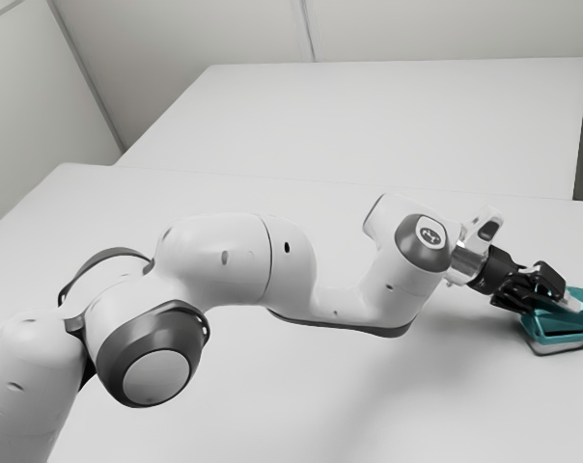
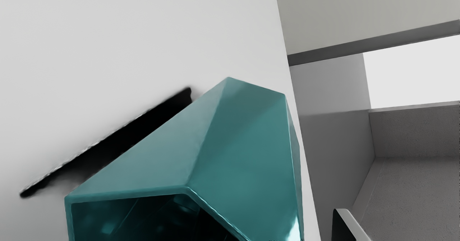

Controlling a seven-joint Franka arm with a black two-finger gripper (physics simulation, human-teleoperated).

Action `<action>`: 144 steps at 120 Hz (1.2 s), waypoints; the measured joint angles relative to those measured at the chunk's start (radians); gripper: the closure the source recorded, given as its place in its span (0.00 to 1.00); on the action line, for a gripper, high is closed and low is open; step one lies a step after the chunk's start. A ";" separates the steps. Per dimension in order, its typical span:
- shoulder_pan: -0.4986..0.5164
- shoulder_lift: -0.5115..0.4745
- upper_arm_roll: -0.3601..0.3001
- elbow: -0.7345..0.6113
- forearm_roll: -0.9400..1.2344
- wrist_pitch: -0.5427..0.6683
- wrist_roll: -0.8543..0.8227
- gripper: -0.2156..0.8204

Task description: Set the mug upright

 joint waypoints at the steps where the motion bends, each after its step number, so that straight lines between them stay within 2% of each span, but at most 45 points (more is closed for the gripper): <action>1: 0.000 0.000 0.000 0.000 -0.001 0.000 0.000 0.70; 31: -0.001 -0.007 -0.001 0.005 -0.007 -0.001 0.007 0.89; 55: -0.002 -0.030 0.001 0.004 -0.001 0.000 0.009 0.93; 71: -0.002 -0.081 0.002 -0.014 0.007 0.001 0.007 0.95; 80: 0.001 -0.142 0.005 -0.073 0.012 0.001 0.005 0.96; 94: 0.028 -0.288 0.008 -0.216 0.031 0.006 0.003 0.96; 111: 0.083 -0.441 0.019 -0.375 0.154 0.011 -0.003 0.97; 133: 0.159 -0.595 0.038 -0.548 0.468 0.002 -0.050 0.97; 144: 0.185 -0.675 0.039 -0.587 0.674 -0.040 -0.101 0.97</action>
